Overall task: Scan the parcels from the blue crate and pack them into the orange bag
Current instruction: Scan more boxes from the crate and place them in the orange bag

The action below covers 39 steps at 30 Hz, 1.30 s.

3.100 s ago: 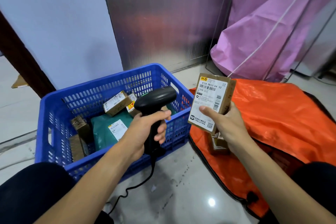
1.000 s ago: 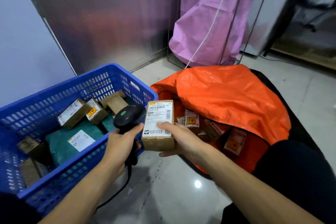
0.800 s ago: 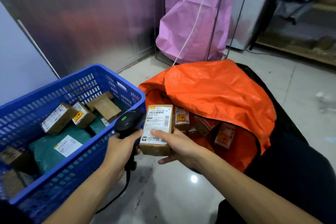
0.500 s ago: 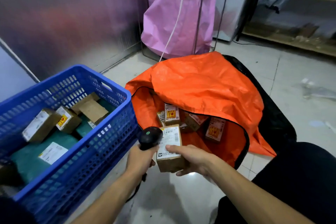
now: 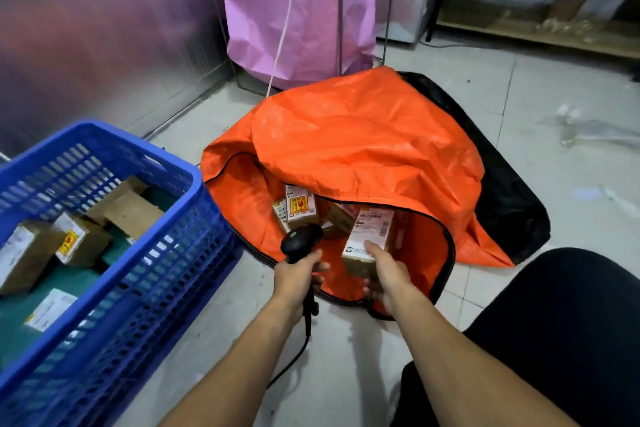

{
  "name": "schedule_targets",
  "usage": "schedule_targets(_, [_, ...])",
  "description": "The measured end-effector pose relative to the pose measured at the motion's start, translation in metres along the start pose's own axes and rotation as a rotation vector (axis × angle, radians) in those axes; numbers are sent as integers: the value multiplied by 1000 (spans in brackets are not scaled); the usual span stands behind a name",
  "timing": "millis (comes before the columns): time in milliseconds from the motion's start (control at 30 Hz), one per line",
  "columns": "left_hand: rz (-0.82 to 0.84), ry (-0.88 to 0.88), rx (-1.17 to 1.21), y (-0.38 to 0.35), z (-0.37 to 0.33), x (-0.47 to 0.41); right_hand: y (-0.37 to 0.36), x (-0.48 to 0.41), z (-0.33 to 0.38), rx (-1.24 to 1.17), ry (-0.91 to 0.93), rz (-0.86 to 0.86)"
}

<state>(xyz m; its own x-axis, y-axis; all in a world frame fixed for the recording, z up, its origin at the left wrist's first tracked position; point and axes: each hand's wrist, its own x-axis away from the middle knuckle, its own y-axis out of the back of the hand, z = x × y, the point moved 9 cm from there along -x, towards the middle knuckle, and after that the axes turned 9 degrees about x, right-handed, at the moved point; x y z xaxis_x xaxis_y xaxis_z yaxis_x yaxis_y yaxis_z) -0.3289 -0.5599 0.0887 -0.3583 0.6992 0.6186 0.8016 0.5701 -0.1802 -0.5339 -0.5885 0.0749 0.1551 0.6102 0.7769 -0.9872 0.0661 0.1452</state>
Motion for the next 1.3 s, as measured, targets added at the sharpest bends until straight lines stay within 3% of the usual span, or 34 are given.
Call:
schedule_targets(167, [-4, 27, 14, -6, 4, -2, 15, -28, 10, -144, -27, -161])
schedule_targets(300, [8, 15, -32, 4, 0, -1, 16, -48, 33, -229, -7, -183])
schedule_targets(567, [16, -41, -80, 21, -28, -1, -15, -30, 44, -110, 51, -54])
schedule_targets(800, [88, -190, -213, 42, -98, 24, -59, 18, 81, 121, 251, 146])
schedule_targets(1167, [-58, -493, -319, 166, -237, 106, -167, 116, 111, 315, 402, 410])
schedule_targets(1300, [-96, -525, -225, 209, -264, 135, -212, 148, 106, 397, 457, 471])
